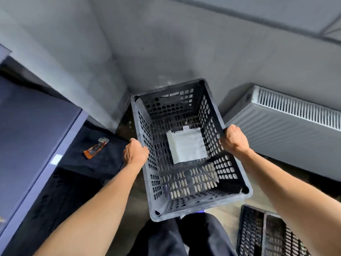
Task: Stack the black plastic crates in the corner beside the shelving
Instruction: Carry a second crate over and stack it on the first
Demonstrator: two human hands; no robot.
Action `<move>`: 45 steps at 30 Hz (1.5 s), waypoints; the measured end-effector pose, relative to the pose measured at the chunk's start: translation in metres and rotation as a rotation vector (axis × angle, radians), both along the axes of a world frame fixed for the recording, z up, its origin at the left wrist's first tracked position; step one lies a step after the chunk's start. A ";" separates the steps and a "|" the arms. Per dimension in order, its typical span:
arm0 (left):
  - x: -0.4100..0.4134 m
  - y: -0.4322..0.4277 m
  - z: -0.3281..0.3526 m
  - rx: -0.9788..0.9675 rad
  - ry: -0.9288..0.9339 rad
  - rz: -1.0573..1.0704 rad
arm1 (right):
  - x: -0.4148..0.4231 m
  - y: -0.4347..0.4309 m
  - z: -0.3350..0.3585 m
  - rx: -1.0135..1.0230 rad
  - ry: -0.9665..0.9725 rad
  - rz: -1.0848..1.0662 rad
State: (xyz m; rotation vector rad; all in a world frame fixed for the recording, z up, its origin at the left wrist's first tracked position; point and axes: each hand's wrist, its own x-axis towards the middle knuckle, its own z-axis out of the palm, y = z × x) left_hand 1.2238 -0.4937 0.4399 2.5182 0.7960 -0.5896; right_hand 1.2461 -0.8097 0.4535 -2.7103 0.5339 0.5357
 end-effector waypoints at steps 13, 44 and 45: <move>0.026 0.000 -0.014 -0.012 0.037 0.280 | 0.125 0.019 -0.027 -0.042 0.059 0.280; 0.102 -0.114 -0.128 -0.168 0.166 0.725 | 0.332 0.021 -0.135 -0.133 0.196 0.754; 0.105 -0.115 -0.130 -0.172 0.171 0.717 | 0.335 0.019 -0.139 -0.112 0.202 0.748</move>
